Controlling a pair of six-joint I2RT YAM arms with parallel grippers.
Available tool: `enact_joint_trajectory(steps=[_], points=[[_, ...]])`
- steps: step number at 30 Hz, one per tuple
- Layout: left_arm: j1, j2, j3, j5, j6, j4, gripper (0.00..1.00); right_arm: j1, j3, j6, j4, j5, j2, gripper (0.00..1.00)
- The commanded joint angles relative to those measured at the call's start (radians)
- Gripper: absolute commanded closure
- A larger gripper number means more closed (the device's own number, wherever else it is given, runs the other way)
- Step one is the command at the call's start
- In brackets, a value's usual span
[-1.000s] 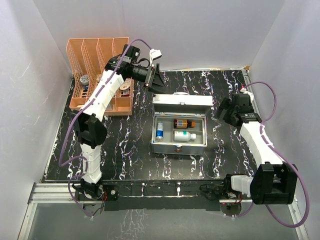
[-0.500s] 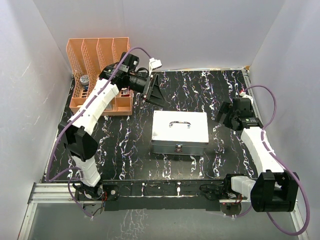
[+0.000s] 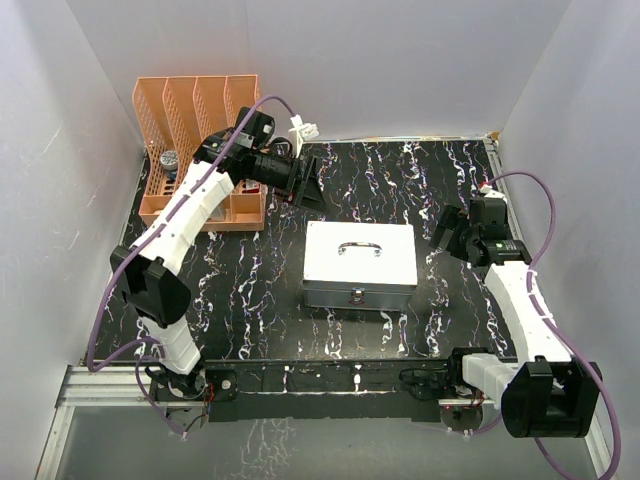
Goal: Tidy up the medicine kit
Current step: Close the lid of the medicine box, then move the medicine box to the center of the board.
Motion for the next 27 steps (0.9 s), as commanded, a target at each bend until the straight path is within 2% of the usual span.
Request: enact_joint_trajectory(steps=[1, 11, 15, 22, 27], points=[[-0.002, -0.002, 0.013, -0.12, 0.052, -0.01, 0.3, -0.005, 0.085, 0.002, -0.024, -0.076, -0.029, 0.02], [0.016, -0.001, -0.062, -0.223, 0.036, 0.029, 0.32, -0.002, 0.154, 0.054, -0.069, -0.215, -0.042, 0.11], [0.055, -0.01, -0.108, -0.254, 0.018, 0.057, 0.47, 0.002, 0.173, 0.061, -0.051, -0.295, -0.01, 0.24], [0.057, -0.034, -0.177, -0.245, 0.041, 0.046, 0.58, 0.017, 0.164, 0.062, -0.017, -0.382, 0.056, 0.43], [0.056, -0.041, -0.212, -0.23, 0.053, 0.027, 0.63, 0.058, 0.159, 0.066, 0.006, -0.402, 0.098, 0.46]])
